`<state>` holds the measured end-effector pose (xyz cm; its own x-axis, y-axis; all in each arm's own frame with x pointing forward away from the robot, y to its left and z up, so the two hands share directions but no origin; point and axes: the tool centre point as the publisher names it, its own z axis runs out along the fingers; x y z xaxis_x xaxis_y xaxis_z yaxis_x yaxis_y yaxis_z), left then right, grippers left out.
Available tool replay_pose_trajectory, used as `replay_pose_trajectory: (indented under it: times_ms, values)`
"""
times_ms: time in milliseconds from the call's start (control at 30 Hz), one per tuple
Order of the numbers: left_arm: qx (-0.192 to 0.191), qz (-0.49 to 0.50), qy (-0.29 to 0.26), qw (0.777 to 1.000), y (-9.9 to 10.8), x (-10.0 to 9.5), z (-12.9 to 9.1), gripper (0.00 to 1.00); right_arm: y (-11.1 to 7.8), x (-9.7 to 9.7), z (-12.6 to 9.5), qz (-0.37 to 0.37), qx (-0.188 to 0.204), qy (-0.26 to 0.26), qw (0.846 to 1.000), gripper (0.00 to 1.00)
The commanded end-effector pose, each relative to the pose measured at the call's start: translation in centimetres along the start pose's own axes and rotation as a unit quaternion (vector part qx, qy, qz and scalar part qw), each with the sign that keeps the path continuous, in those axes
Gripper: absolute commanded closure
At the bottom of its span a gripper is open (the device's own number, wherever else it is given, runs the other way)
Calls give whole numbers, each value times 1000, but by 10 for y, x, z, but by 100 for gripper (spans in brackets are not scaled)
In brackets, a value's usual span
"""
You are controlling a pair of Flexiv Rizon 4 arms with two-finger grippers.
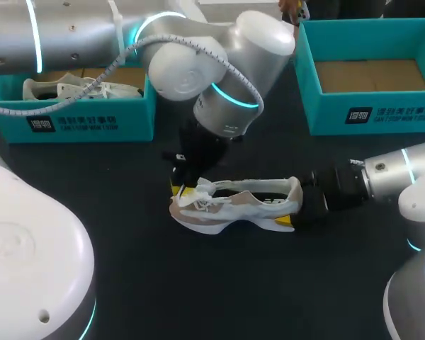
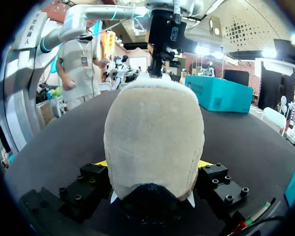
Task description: Take the shoe out of the shoebox, open the shoe tongue, remove and reinsert the insole, then place the shoe into the shoebox
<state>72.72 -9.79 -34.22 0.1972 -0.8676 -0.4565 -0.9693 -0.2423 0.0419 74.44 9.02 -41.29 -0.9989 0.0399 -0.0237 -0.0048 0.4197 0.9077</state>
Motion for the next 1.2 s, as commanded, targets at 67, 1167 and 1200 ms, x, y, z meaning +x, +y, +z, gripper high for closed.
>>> replay_pose_trajectory:
  times_ms: [67,1167,1200]
  values:
    - [-9,-21,-20,1000,-1,7,19,56,-4,0,3,1,2,-1,1000,100]
    - [48,40,97,993,-9,-23,-62,0,-4,0,3,1,2,-1,1000,100]
    - [52,64,102,991,-10,-23,-68,0,-4,0,3,1,2,-1,1000,100]
